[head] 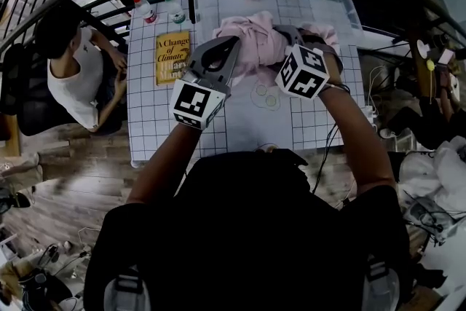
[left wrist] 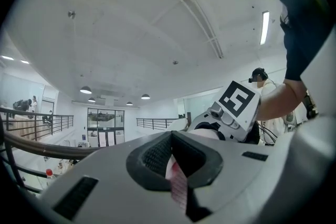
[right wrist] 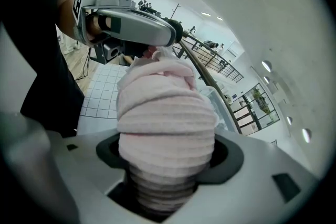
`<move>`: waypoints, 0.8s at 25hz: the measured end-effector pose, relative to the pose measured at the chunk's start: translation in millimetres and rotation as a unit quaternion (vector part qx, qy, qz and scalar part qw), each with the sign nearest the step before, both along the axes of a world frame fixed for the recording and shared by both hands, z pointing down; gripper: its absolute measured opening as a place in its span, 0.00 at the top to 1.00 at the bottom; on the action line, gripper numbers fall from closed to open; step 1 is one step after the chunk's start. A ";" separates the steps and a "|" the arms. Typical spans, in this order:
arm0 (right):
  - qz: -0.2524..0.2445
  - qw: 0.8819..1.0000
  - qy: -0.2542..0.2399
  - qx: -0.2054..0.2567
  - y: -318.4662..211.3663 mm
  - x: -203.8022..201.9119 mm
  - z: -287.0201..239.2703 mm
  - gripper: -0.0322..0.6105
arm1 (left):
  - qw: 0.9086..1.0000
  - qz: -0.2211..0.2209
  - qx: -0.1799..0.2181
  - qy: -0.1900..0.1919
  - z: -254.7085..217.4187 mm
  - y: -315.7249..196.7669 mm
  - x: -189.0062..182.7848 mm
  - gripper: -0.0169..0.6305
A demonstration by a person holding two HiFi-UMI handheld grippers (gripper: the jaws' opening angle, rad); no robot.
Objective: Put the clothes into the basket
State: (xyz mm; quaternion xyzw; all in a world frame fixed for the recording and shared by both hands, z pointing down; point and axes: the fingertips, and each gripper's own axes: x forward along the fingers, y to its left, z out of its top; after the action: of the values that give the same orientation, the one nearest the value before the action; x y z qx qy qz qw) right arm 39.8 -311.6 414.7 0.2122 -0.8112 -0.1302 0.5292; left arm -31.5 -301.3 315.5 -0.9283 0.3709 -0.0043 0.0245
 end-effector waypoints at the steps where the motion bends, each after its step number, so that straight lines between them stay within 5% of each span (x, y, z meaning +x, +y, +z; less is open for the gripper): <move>1: 0.000 1.000 0.000 0.004 -4.5 2.3 -3.3 0.41 | 1.000 -0.002 0.001 -0.001 -1.9 -2.9 1.4 0.97; 20: 0.007 0.997 -0.017 0.070 -97.6 34.3 -58.6 0.41 | 0.999 -0.036 0.023 -0.003 -20.9 -56.1 28.5 0.97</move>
State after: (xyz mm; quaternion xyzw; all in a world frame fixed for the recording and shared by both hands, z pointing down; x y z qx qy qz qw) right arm 74.1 -409.1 356.1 0.2568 -0.8073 -0.1791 0.5003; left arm -3.0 -357.4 294.7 -0.9136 0.4039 0.0008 0.0467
